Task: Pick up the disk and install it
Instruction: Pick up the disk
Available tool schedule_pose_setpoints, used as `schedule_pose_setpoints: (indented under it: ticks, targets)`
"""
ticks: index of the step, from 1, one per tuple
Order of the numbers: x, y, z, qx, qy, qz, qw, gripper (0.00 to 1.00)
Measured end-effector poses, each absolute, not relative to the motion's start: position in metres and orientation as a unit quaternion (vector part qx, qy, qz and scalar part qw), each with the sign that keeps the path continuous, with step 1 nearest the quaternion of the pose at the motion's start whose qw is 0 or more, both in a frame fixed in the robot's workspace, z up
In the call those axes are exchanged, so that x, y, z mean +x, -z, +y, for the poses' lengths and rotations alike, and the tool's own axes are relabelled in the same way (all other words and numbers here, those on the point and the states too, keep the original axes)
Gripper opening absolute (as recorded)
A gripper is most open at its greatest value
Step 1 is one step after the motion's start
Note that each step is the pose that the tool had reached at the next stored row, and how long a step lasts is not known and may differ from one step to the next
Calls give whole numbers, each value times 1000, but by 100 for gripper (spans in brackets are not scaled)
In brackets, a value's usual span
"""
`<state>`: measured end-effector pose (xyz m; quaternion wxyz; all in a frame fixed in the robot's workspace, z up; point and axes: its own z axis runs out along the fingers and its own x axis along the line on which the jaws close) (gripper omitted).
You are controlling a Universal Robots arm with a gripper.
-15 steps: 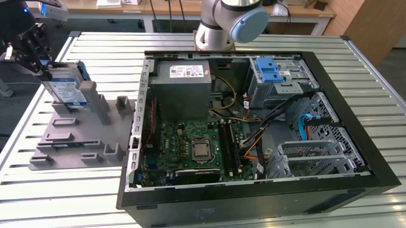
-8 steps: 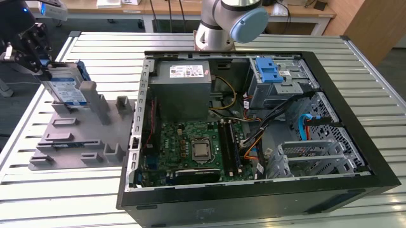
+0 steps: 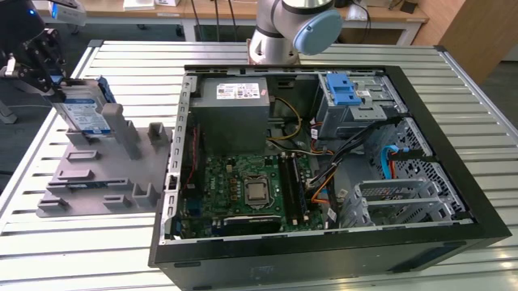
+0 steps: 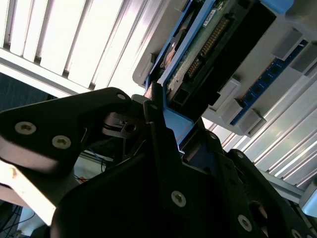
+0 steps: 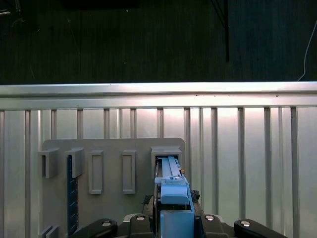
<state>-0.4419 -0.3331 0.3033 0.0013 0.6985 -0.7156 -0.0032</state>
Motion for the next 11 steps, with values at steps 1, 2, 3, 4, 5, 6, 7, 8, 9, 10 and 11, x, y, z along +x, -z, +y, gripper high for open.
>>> schedule_pose_setpoints:
  ticks: [1, 2, 3, 4, 5, 6, 7, 8, 9, 10, 11]
  targets:
    - [-442, -303, -333, 699, 3, -716, 1, 36]
    - [-442, -304, -333, 699, 3, -716, 1, 36]
    - [-442, -304, -333, 699, 3, -716, 1, 36]
    - [-442, -304, -333, 699, 3, -716, 1, 36]
    - [-442, -304, -333, 699, 3, -716, 1, 36]
    - [-442, -305, -333, 699, 3, -716, 1, 36]
    - [-442, -305, -333, 699, 3, -716, 1, 36]
    - [-442, -305, -333, 699, 3, -716, 1, 36]
    - [-442, -305, -333, 699, 3, -716, 1, 36]
    - [-442, -305, -333, 699, 3, -716, 1, 36]
    - [-442, -305, -333, 699, 3, -716, 1, 36]
